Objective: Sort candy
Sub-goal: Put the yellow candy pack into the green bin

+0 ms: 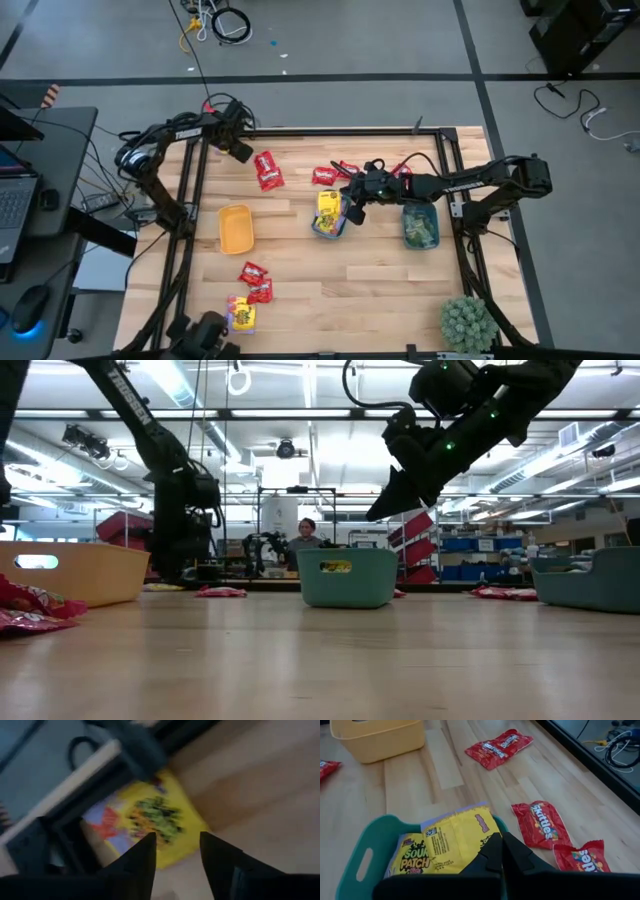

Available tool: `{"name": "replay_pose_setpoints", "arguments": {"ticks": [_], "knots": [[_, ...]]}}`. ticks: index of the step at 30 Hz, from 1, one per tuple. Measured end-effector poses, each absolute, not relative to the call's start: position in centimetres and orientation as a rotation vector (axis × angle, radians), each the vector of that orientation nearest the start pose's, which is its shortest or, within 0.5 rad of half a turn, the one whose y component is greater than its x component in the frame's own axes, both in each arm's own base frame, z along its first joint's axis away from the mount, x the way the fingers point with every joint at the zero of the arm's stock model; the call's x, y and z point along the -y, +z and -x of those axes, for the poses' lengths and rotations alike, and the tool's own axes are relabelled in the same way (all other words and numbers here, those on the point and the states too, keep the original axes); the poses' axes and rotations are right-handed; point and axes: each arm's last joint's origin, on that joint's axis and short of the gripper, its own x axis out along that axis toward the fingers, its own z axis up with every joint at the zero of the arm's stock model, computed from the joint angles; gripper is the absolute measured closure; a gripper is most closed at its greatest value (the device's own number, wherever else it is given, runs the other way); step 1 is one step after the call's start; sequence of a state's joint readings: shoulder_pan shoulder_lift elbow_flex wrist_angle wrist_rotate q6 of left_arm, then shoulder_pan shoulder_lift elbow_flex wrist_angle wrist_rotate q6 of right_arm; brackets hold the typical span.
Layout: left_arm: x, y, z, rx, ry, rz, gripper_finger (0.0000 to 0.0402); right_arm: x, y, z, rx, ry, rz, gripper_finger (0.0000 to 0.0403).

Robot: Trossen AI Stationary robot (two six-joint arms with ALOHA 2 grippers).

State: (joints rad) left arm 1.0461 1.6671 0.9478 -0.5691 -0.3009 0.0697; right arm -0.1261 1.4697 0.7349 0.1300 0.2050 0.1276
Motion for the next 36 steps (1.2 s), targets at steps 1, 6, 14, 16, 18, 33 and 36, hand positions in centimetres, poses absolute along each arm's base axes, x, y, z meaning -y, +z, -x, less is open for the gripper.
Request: {"name": "replay_pose_setpoints", "arguments": {"ticks": [1, 6, 14, 16, 18, 33, 36], "knots": [[-26.2, 15.5, -14.1, -1.33, 1.113, 0.439, 0.0241, 4.3, 19.2, -29.1, -0.587, -0.359, -0.098, 0.0403], [-26.9, 13.9, -14.4, -1.368, 1.132, 0.426, 0.0229, 4.3, 19.2, -29.1, -0.588, -0.359, -0.098, 0.0403], [-27.0, 13.6, -14.4, -1.396, 1.108, 0.405, 0.0257, 4.3, 19.1, -29.1, -0.59, -0.359, -0.098, 0.0403], [-26.9, 13.9, -14.4, -1.405, 1.093, 0.387, 0.0293, 4.3, 19.1, -29.1, -0.591, -0.359, -0.098, 0.0403], [-26.6, 14.3, -14.2, -1.417, 1.08, 0.378, 0.0343, 4.3, 19.1, -29.1, -0.591, -0.359, -0.098, 0.0403], [-22.5, 20.7, -15.0, -1.298, 0.998, 0.263, 0.04, 4.2, 19.2, -28.9, -0.606, -0.337, -0.104, 0.0403], [-20.6, 22.4, -16.1, -1.211, 0.917, 0.245, 0.0401, 4.1, 19.8, -28.6, -0.593, -0.334, -0.098, 0.0403]]}}
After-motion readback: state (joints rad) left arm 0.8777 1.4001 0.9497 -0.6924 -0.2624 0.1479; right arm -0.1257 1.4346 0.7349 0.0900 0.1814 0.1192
